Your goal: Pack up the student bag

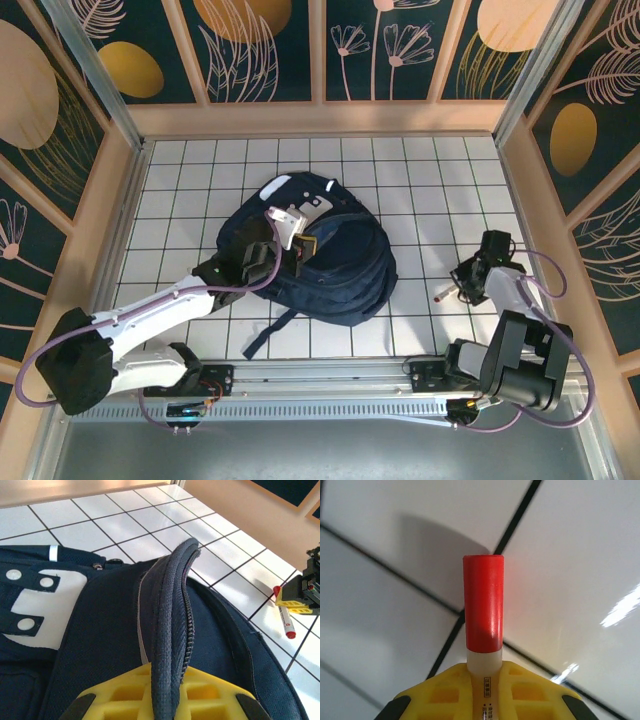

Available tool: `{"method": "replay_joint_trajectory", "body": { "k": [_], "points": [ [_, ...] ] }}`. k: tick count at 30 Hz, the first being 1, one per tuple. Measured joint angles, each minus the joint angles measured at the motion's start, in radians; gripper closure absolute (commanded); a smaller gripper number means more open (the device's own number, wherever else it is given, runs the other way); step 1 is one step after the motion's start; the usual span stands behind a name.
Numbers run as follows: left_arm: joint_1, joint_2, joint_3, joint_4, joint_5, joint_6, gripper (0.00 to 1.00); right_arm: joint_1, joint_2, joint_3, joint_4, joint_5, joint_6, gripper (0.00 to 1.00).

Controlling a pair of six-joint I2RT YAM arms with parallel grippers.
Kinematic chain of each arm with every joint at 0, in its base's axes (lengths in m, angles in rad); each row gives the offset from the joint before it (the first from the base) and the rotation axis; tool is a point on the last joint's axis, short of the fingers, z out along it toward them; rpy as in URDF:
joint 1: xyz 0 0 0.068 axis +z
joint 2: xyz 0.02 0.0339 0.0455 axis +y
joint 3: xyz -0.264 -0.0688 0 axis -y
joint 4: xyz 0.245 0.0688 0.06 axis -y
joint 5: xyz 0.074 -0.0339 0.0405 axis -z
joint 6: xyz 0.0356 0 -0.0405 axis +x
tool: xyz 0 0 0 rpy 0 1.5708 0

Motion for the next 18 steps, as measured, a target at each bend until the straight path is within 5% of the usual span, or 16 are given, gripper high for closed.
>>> {"method": "replay_joint_trajectory", "body": {
  "k": [8, 18],
  "points": [
    [0.000, 0.011, 0.000, 0.043, 0.027, -0.021, 1.00, 0.116, -0.122, 0.103, -0.048, -0.145, 0.048, 0.88],
    [0.005, 0.027, -0.008, 0.100, 0.072, -0.056, 1.00, 0.531, -0.127, 0.265, -0.014, -0.234, 0.294, 0.87]
  ]
}}
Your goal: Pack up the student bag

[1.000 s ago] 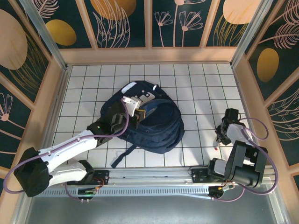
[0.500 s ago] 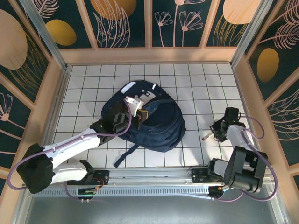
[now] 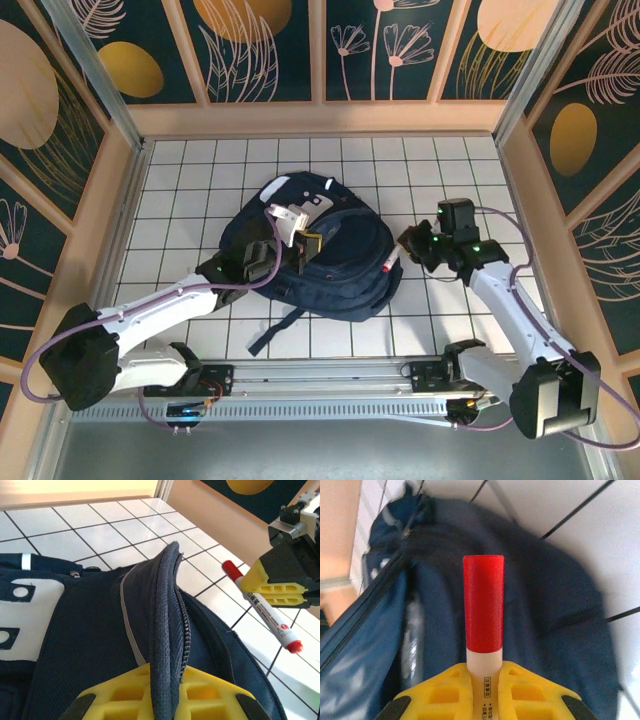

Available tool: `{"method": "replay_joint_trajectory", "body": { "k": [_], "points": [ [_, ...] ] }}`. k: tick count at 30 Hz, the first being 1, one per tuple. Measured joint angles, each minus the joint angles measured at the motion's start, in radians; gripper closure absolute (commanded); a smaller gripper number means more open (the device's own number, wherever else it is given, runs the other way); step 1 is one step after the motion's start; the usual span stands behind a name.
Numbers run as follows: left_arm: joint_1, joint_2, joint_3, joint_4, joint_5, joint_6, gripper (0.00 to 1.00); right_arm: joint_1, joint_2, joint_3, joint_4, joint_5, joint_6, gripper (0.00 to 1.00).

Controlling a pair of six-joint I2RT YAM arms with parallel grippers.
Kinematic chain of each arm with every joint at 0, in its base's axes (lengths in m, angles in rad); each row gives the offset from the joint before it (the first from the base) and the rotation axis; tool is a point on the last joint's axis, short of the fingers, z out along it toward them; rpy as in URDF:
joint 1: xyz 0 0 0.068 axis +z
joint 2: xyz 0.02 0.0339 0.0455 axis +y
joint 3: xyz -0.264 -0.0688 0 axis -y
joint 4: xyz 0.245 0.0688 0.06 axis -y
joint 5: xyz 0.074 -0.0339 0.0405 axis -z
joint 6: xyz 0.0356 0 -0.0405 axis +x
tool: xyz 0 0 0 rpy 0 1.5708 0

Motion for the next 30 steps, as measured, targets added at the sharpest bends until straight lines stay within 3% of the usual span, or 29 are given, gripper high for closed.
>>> {"method": "replay_joint_trajectory", "body": {
  "k": [12, 16, 20, 25, 28, 30],
  "points": [
    [0.000, 0.027, -0.049, 0.116, 0.053, -0.040, 1.00, 0.280, 0.257, 0.107, 0.207, 0.019, 0.213, 0.85],
    [0.000, 0.032, -0.057, 0.138, 0.061, -0.050, 1.00, 0.310, 0.316, 0.074, 0.265, 0.020, 0.253, 0.73],
    [0.000, 0.040, -0.071, 0.167, 0.075, -0.061, 1.00, 0.312, 0.364, 0.058, 0.285, 0.016, 0.270, 0.54],
    [0.000, 0.045, -0.097, 0.202, 0.083, -0.066, 1.00, 0.302, 0.363, 0.069, 0.279, 0.019, 0.247, 0.51],
    [0.000, 0.045, -0.111, 0.218, 0.083, -0.066, 0.83, 0.281, 0.348, 0.069, 0.258, 0.021, 0.221, 0.49],
    [-0.001, 0.045, -0.117, 0.229, 0.087, -0.075, 0.67, 0.259, 0.327, 0.069, 0.235, 0.022, 0.197, 0.49]
  ]
}}
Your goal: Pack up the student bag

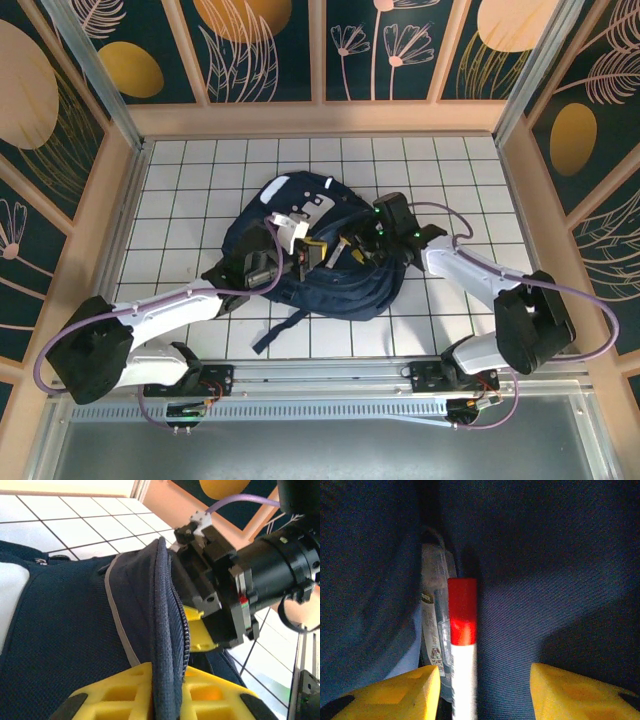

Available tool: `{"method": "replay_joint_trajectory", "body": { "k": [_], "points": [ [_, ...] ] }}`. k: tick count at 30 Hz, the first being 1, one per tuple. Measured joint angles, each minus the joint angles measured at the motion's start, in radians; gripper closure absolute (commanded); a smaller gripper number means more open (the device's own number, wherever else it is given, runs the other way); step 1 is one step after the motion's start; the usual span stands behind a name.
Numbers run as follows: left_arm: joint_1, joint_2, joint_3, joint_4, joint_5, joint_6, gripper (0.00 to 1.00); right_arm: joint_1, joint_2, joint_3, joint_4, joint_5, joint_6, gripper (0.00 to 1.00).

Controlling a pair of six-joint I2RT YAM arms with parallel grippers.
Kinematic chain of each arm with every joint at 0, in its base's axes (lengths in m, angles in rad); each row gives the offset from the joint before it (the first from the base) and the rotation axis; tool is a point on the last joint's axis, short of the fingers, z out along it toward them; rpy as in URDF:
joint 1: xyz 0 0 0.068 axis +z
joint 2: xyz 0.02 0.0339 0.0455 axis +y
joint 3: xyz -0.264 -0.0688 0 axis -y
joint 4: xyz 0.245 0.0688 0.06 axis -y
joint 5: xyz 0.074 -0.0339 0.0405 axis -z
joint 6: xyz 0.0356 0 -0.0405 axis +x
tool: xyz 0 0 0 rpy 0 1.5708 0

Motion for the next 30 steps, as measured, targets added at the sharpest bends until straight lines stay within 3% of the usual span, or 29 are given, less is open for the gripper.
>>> {"method": "replay_joint_trajectory", "body": {
  "k": [6, 13, 16, 22, 30],
  "points": [
    [-0.001, -0.007, 0.002, -0.018, 0.017, 0.008, 0.48, -0.053, -0.084, 0.000, -0.114, 0.026, -0.118, 0.48],
    [-0.001, -0.066, 0.125, -0.304, 0.019, 0.160, 0.34, -0.040, -0.233, -0.006, -0.198, 0.034, -0.394, 0.44],
    [-0.001, -0.148, 0.151, -0.421, 0.015, 0.290, 0.31, -0.036, -0.325, -0.032, -0.225, 0.054, -0.476, 0.43],
    [0.000, -0.296, 0.126, -0.586, 0.038, 0.700, 0.32, -0.036, -0.404, -0.082, -0.250, 0.070, -0.569, 0.41],
    [0.018, -0.219, 0.070, -0.676, -0.168, 1.131, 0.33, -0.021, -0.391, -0.120, -0.245, 0.056, -0.581, 0.41]
  ]
}}
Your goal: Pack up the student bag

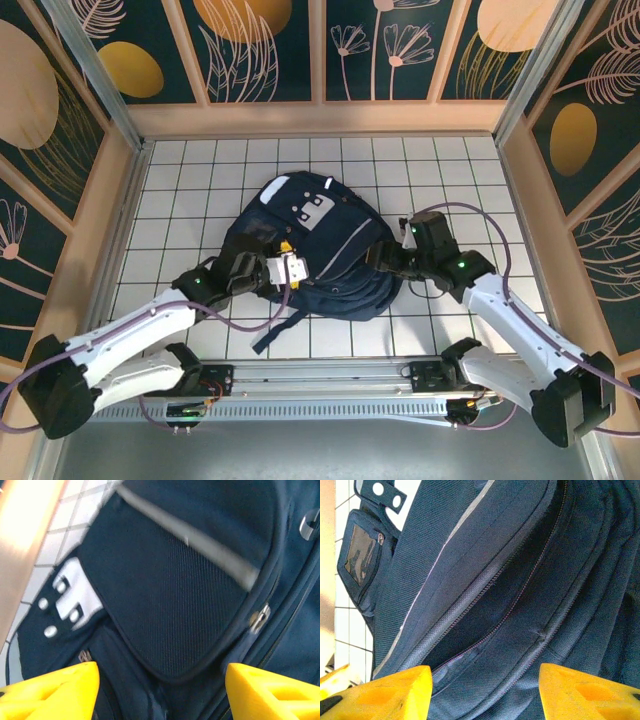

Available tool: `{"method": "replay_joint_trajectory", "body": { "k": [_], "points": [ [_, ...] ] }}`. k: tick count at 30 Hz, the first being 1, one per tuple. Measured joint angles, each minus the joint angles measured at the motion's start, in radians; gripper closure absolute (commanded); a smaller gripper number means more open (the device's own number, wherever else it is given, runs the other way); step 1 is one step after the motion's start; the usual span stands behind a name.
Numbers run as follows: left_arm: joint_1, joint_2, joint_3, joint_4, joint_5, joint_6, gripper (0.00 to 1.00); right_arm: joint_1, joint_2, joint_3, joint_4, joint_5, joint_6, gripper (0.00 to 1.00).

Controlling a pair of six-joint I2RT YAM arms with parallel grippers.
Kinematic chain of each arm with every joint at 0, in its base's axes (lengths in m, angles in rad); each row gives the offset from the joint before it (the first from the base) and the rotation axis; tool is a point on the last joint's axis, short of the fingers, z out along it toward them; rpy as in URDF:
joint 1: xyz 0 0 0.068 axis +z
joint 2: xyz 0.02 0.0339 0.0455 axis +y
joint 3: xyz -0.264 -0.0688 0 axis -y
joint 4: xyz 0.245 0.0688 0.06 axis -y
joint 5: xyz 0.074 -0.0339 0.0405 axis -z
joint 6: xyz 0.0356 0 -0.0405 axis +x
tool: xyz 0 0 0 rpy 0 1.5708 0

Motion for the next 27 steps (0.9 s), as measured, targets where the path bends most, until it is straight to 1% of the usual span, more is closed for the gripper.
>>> {"method": "replay_joint_trajectory", "body": {
  "k": [3, 5, 10, 12, 16, 20, 23, 27],
  "points": [
    [0.011, 0.063, 0.000, -0.016, -0.026, 0.089, 0.35, 0.000, 0.018, 0.000, 0.000, 0.000, 0.000, 0.41],
    [0.011, 0.106, 0.010, -0.022, -0.029, 0.137, 0.37, 0.001, 0.026, 0.000, 0.000, 0.000, 0.000, 0.41],
    [0.010, 0.198, 0.069, -0.036, -0.034, 0.213, 0.46, 0.006, 0.031, 0.000, 0.003, 0.000, 0.000, 0.41],
    [0.010, 0.224, 0.092, -0.040, -0.033, 0.238, 0.48, 0.006, 0.030, 0.000, 0.003, 0.000, 0.000, 0.41],
    [0.010, 0.262, 0.126, -0.071, -0.021, 0.277, 0.48, 0.006, 0.029, 0.000, 0.003, 0.001, 0.000, 0.41],
    [0.010, 0.322, 0.160, -0.102, 0.003, 0.317, 0.44, 0.006, 0.029, 0.000, 0.003, 0.001, 0.000, 0.41],
    [0.010, 0.369, 0.187, -0.121, 0.024, 0.340, 0.44, 0.006, 0.029, 0.000, 0.003, 0.001, -0.008, 0.41],
    [0.013, 0.396, 0.198, -0.130, 0.042, 0.364, 0.43, 0.006, 0.029, 0.000, 0.003, 0.000, -0.017, 0.41]
  ]
}}
